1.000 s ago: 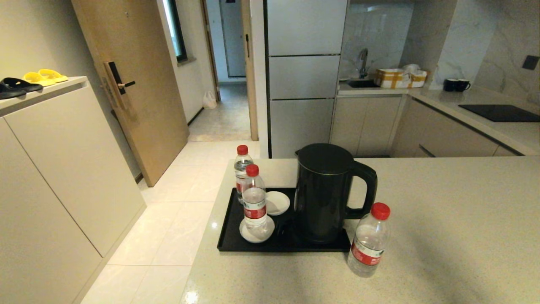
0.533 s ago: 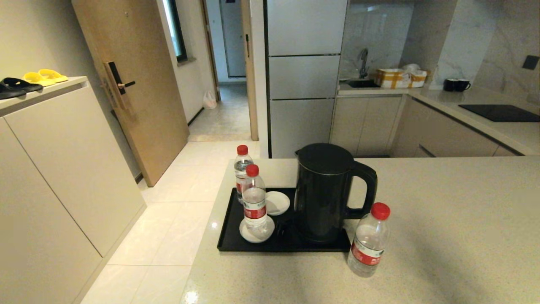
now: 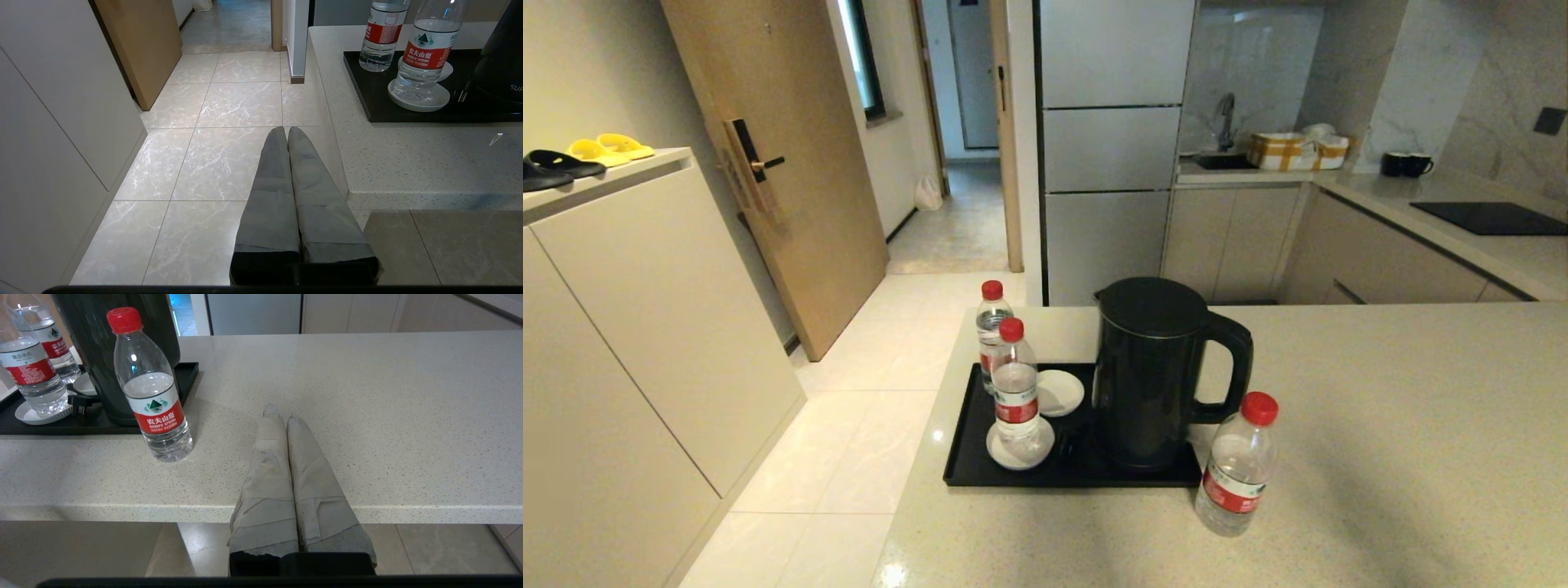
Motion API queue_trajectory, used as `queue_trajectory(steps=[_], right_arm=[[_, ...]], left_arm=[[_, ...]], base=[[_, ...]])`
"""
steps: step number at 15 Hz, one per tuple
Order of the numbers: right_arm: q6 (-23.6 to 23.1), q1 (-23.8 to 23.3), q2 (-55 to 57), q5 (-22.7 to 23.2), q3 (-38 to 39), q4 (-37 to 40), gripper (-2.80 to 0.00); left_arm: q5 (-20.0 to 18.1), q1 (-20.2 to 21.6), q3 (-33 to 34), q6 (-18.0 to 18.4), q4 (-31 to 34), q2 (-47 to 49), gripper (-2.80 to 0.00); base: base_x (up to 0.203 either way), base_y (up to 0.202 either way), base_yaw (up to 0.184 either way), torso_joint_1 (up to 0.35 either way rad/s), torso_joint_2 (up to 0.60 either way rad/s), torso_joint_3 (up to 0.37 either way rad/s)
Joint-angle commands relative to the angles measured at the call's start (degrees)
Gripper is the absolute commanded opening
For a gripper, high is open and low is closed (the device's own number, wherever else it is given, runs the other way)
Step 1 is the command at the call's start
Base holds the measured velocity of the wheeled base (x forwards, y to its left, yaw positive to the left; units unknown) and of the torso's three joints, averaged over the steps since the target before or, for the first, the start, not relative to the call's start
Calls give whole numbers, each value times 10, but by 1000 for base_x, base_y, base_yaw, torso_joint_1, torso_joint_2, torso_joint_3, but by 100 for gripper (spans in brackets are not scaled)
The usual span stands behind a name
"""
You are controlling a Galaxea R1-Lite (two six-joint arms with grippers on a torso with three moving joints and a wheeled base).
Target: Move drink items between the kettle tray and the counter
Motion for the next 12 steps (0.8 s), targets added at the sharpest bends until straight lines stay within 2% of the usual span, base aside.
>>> queue_trajectory(steps=[1,12], right_arm=[[-1,0,1,0,0,0,-280],[0,0,2,0,0,0,-280]], left_arm=[[-1,0,0,1,2,0,-280],[0,0,0,-3,1,0,-280]], base=[[0,0,0,0,0,0],[0,0,0,0,0,0]])
